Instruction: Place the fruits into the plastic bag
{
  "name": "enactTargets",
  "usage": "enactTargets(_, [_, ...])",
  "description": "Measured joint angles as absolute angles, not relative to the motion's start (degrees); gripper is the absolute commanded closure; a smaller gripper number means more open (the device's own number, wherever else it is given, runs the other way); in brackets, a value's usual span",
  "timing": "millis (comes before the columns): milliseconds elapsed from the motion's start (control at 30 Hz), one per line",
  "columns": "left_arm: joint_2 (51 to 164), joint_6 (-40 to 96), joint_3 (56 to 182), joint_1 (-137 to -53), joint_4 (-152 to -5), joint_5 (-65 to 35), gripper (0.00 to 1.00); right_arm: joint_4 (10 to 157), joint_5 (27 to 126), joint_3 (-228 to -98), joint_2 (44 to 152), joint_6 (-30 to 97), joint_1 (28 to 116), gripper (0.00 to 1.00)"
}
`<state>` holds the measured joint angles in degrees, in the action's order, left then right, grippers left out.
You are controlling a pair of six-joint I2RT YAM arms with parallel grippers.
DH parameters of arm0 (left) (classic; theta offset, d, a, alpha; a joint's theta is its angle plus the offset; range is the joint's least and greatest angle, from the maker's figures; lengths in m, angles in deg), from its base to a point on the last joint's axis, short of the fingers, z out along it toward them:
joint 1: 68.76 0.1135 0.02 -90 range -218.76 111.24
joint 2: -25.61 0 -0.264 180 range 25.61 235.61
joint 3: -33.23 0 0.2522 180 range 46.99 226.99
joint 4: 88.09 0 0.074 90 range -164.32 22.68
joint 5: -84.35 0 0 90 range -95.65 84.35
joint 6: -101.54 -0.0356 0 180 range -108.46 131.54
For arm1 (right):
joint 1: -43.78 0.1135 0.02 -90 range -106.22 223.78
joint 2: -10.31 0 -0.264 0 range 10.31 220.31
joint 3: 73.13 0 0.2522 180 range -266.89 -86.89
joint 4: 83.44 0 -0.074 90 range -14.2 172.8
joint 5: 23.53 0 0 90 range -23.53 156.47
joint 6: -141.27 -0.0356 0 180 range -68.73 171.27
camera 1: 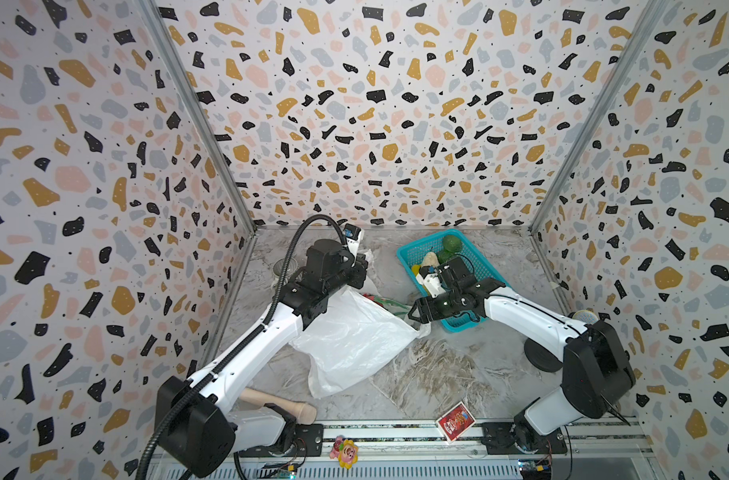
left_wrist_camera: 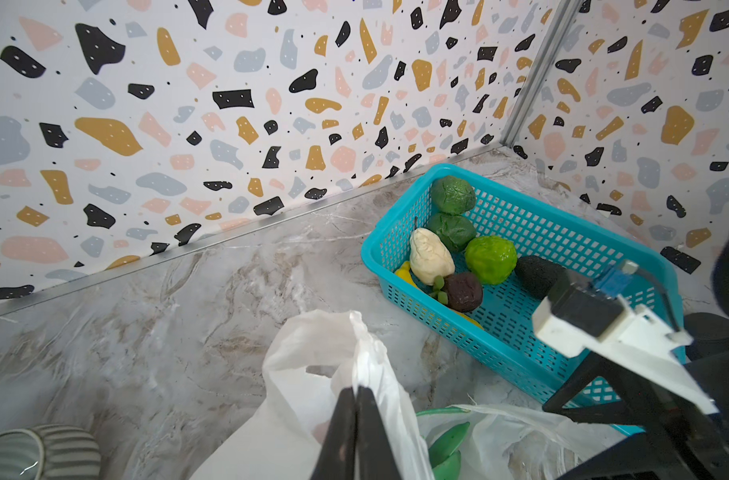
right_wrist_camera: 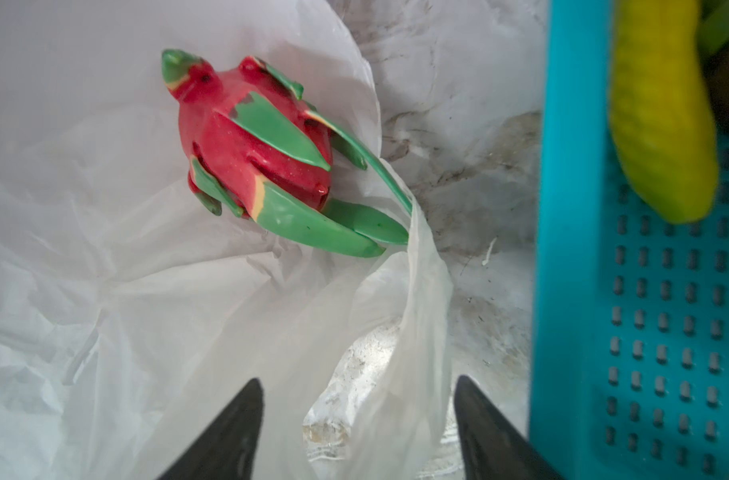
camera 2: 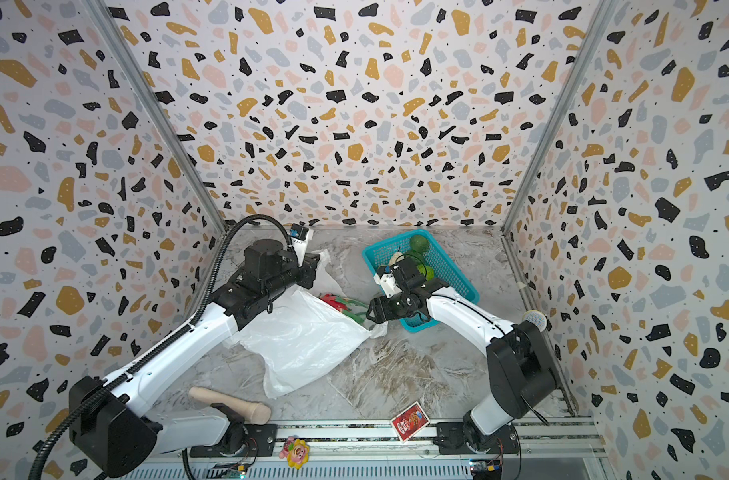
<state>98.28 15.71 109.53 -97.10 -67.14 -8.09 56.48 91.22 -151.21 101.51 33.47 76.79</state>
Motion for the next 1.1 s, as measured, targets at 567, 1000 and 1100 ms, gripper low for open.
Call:
enactTargets(567, [97.7, 22.9, 104.1, -94.9, -74.7, -3.4, 1.00, 60.6, 98.1, -164.8, 98.8, 30.2, 77.1, 1.00])
enactTargets(1000, [99.1, 29.1, 112.6, -89.0, -90.9, -10.1, 1.00, 64.7, 97.4, -173.1, 85.8, 34.9, 81.4, 1.00])
enactTargets(1100, [100.1, 29.2, 115.4, -88.8, -92.9, -11.5, 1.00, 66.6, 96.0, -171.1, 82.6, 34.9, 81.7, 1.00])
